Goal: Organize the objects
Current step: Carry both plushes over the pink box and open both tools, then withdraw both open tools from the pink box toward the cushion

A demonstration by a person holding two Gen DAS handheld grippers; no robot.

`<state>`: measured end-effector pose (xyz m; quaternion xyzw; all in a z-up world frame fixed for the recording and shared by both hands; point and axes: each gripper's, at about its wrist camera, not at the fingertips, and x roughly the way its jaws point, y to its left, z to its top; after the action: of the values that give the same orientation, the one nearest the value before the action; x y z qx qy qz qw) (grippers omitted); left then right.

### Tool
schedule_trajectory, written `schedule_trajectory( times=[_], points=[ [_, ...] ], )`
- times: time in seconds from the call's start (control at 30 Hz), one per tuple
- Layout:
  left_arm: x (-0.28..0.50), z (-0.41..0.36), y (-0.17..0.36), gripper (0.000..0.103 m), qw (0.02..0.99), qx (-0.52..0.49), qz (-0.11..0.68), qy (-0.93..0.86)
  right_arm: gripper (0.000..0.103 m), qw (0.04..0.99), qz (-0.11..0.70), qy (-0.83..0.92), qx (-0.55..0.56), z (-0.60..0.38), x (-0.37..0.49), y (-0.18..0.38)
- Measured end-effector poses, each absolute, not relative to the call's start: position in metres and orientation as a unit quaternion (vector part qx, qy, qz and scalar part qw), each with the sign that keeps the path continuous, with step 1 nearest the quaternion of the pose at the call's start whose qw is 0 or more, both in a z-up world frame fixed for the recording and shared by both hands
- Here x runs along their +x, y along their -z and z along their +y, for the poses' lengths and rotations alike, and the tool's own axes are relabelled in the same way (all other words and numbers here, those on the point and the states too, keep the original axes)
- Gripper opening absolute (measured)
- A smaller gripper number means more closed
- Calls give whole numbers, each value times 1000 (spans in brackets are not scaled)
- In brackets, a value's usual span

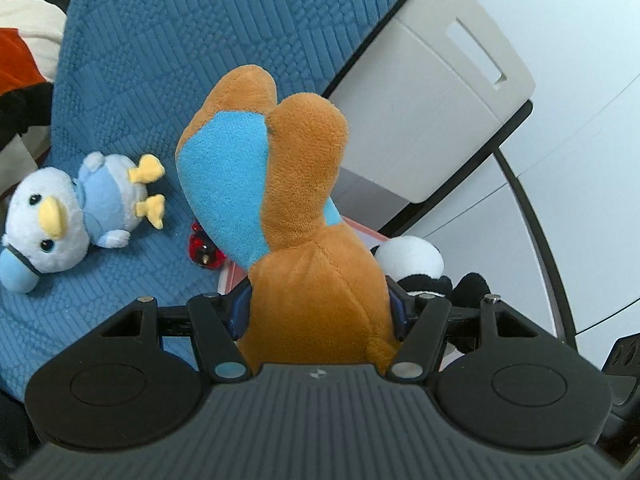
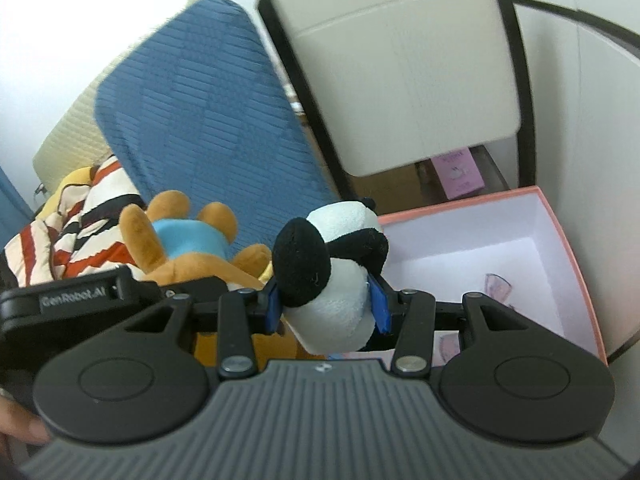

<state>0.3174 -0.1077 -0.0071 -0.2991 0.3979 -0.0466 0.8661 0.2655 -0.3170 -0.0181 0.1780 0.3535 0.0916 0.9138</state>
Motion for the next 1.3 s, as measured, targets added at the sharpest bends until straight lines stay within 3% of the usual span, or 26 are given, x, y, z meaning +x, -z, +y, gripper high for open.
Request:
schedule_trajectory(
  times=[0.7,0.93,1.07,1.17,1.3],
  points=[
    [389,-187,99,69,824,-271,493,74,47,870,445,-10,213,-401,276,133],
    [400,-198,116,72,816,-260,510,80,47,866,452,4,214,-417,280,144],
    [402,-200,117,84,813,-258,514,89,52,865,449,8,225,-427,278,143],
    [397,-199,111,85,820,-252,506,93,65,865,447,18,226,-431,277,138],
    [392,-195,97,85,831,-240,492,98,64,869,438,17,231,-432,272,127]
  ],
)
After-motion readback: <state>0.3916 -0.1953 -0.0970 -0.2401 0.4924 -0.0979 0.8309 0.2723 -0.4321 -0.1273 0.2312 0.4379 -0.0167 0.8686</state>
